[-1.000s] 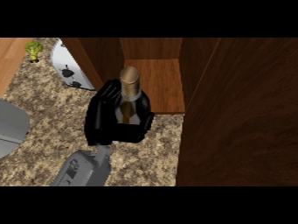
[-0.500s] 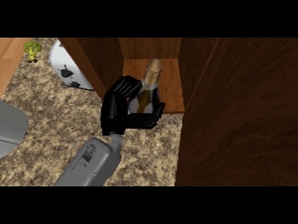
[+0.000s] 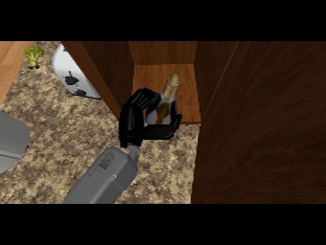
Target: Pick up the wine, place it into the cabinet and close the cabinet
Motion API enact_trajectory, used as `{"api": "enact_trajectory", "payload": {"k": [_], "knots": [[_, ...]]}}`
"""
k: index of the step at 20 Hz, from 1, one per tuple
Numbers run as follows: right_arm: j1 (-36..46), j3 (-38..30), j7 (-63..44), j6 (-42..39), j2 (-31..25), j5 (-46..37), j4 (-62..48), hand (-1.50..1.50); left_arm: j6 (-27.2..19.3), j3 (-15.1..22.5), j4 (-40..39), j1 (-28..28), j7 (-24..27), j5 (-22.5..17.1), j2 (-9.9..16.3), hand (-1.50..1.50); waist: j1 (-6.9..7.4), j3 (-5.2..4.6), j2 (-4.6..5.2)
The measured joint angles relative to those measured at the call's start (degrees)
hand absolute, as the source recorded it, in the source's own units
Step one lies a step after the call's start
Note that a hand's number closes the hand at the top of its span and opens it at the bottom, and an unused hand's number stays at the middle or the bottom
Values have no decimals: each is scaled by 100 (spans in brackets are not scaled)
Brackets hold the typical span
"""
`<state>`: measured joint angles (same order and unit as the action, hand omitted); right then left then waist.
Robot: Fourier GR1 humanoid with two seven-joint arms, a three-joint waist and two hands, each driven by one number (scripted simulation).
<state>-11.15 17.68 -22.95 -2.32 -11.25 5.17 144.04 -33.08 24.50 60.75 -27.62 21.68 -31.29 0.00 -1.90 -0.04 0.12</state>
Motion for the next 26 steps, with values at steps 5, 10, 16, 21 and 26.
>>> {"api": "enact_trajectory", "payload": {"k": [5, 10, 16, 21, 26], "knots": [[-52, 22, 64, -26, 68, 13, -4, -150, 118, -19, -574, -251, 445, -571, 0, 150, -18, -1, 3], [9, -75, -3, -83, 62, 38, -6, -150, 244, -87, -1213, -720, 675, -1128, 1, 150, -46, -2, 12], [-92, -182, 109, -199, 115, 65, -32, -150, 264, -128, -1772, -1239, 685, -1521, 0, 150, -23, 1, 8], [-211, -293, 201, -347, 105, 98, -34, -150, 333, -300, -2280, -1720, 680, -1723, 0, 150, -28, 2, 10], [-207, -257, 196, -373, 176, 109, -38, -150, 391, -521, -2759, -2226, 666, -1855, 31, 150, -44, 2, 18]]}}
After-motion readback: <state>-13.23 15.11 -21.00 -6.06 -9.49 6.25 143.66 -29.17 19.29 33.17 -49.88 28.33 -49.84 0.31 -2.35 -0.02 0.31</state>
